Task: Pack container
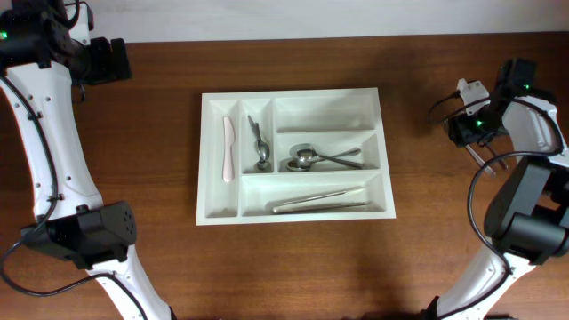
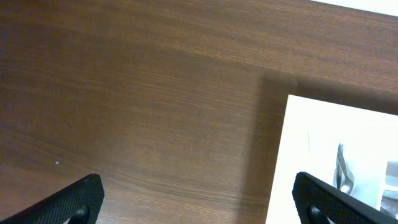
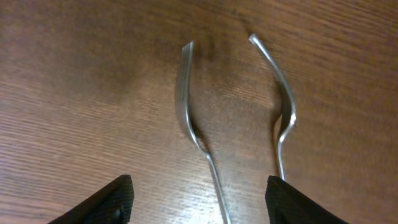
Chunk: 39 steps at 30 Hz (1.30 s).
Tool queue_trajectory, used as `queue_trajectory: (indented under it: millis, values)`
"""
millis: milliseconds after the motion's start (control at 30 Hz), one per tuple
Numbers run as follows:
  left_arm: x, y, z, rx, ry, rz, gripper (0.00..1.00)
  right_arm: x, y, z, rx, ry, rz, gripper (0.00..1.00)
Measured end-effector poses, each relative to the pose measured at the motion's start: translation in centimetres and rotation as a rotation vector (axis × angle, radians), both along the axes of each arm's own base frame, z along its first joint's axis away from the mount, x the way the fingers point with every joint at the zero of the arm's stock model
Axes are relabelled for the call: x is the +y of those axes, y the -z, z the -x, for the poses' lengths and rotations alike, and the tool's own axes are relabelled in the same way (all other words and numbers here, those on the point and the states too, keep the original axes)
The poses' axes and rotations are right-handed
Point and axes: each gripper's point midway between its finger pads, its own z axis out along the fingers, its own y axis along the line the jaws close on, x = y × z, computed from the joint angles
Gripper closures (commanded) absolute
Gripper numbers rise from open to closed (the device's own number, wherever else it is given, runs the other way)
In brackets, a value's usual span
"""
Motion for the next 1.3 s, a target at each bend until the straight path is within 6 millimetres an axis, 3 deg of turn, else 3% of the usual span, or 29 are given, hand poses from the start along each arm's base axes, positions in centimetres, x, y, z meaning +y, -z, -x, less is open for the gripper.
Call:
queue_trajectory:
  millis: [333, 500, 767, 1033, 1167, 1300]
  values:
    - [0.0, 0.0, 0.0, 0.000, 0.000, 0.000, 0.01, -0.3, 4.0, -0.4, 0.039, -0.041, -0.001, 0.41]
    - [0.0, 0.0, 0.0, 0.000, 0.000, 0.000, 0.01, -0.4, 4.4, -0.9, 0.033, -0.041, -0.004, 0.96]
    - [0.0, 0.0, 0.0, 0.000, 0.000, 0.000, 0.01, -0.2, 4.6, -0.9, 0.033, 0.001, -0.038, 0.96]
    - [0.0, 0.0, 0.0, 0.000, 0.000, 0.000, 0.01, 2.2, 4.2, -1.4, 0.001, 0.000, -0.181, 0.96]
    - [0.0, 0.0, 0.0, 0.000, 0.000, 0.000, 0.01, 3.2, 2.0, -3.1, -0.040, 0.024, -0.228, 0.96]
    - [0.0, 0.0, 0.0, 0.000, 0.000, 0.000, 0.01, 6.3, -2.0, -5.3, -0.072, -0.025, -0.255, 0.96]
